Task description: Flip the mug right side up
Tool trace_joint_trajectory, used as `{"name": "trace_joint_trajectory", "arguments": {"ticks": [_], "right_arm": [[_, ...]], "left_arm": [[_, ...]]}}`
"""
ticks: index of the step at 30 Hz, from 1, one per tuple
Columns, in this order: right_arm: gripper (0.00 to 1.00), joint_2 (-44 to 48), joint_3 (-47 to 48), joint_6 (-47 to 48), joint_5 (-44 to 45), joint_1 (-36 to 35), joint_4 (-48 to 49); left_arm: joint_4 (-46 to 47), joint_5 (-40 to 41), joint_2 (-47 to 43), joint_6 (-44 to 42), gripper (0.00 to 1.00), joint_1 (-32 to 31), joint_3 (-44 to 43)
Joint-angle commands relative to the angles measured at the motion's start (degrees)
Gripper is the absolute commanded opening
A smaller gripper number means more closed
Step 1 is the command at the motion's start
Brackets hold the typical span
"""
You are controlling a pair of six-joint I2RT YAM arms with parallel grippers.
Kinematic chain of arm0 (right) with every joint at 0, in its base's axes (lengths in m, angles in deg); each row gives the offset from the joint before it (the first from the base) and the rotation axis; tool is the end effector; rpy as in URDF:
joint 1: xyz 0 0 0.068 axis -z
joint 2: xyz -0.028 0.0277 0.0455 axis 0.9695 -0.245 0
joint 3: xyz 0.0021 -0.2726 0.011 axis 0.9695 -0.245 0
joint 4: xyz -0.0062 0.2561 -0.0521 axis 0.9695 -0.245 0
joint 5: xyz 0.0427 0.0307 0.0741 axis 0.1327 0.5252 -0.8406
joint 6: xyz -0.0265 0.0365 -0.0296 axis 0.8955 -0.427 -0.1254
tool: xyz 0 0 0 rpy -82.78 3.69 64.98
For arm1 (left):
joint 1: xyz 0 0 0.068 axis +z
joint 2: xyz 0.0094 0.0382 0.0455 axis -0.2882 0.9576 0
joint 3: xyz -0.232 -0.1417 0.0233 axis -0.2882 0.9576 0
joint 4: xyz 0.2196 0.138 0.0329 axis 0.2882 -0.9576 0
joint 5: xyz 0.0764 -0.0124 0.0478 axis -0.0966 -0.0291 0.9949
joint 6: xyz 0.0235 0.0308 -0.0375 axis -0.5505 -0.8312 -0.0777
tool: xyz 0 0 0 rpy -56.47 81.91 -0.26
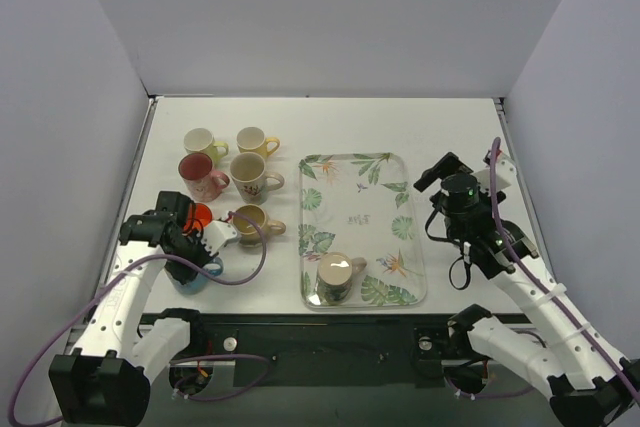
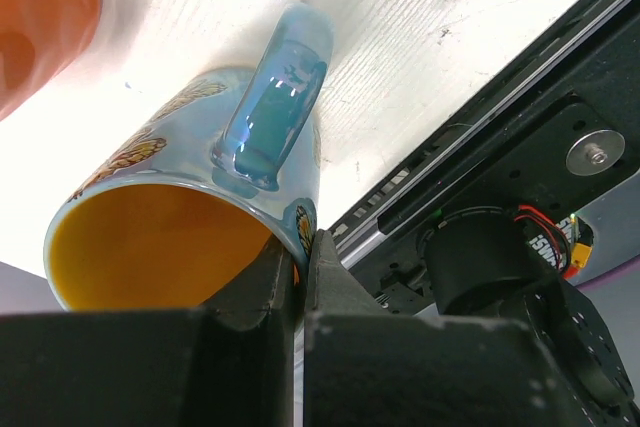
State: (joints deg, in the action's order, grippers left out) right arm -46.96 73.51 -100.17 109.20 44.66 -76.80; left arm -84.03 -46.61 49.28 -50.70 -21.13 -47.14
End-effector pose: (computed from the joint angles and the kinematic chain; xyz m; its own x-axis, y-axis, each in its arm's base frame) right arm 0.1735 0.0825 0.3463 -0.1756 0.6018 -0.7791 0.1871 0.7974 0.5737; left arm 0.1348 -0.0147 0.2437 -0.5913 0.7808 -0.2016 0.7912 0.6101 0.0421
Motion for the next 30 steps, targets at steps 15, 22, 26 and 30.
{"name": "trace_joint_trajectory", "arguments": {"ticks": [15, 22, 26, 30], "right_arm": [[0.88, -1.11, -7.30, -26.60, -34.74, 3.91, -18.25], [0.58, -6.37, -13.75, -37.52, -41.98, -1.00, -8.32], [0.68, -9.97, -14.35, -41.11, -42.07, -4.70, -4.44], [0.70, -15.41, -15.41, -43.58, -44.70, -5.58, 0.39]], "left_arm": [[-9.40, -2.63, 2.51, -0.79, 0.80, -0.80, -21.77], [-0.62, -14.06, 6.64, 8.86, 0.81, -4.40, -31.39], [3.43, -13.54, 8.49, 10.90, 0.81, -6.07, -30.34], [4.92, -11.87, 9.63, 11.60, 0.81, -8.10, -29.02]]}}
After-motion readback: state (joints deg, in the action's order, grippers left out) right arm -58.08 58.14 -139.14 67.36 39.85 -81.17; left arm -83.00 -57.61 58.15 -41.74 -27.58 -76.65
